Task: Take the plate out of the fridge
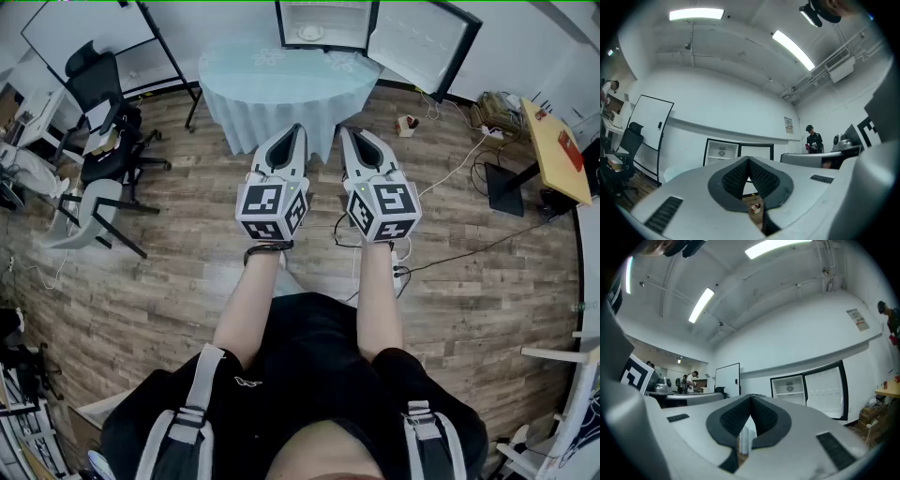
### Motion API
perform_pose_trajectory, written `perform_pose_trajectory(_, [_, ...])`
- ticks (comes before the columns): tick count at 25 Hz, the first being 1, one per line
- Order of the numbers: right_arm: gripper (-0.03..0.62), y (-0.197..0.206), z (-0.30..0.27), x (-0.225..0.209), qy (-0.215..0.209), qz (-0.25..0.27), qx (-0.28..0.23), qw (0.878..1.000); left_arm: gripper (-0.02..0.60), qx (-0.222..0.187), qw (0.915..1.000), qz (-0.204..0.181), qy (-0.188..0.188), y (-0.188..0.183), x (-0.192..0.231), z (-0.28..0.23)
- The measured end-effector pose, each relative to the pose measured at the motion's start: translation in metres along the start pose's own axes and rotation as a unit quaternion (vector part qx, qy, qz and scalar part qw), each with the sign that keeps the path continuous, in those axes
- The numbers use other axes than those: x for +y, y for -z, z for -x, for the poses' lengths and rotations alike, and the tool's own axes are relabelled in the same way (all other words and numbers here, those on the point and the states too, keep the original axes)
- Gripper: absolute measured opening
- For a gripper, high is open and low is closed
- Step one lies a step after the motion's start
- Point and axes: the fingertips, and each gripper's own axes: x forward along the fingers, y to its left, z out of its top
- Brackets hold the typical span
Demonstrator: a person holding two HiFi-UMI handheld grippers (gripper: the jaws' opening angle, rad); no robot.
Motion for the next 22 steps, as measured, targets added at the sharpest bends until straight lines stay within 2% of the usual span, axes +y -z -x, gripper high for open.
perform_pose_trajectory(9, [0.003, 0.007, -0.007, -0.008, 0.005, 0.001, 0.004, 1.0, 0.0, 0.006, 0.9995, 0.029, 0.014, 0.01, 0.001, -0.013])
perform_pose_trajectory(14, [0.005, 0.006, -0.018, -0.024, 0.028, -0.003, -0.003, 1.0, 0.0, 0.01, 0.9989, 0.04, 0.021, 0.015, 0.007, -0.026])
perform_pose_trajectory(22, [0.005, 0.021, -0.058, -0.029, 0.036, -0.022, 0.002, 0.999, 0.0, 0.009, 0.9976, 0.066, 0.015, 0.022, 0.052, -0.045])
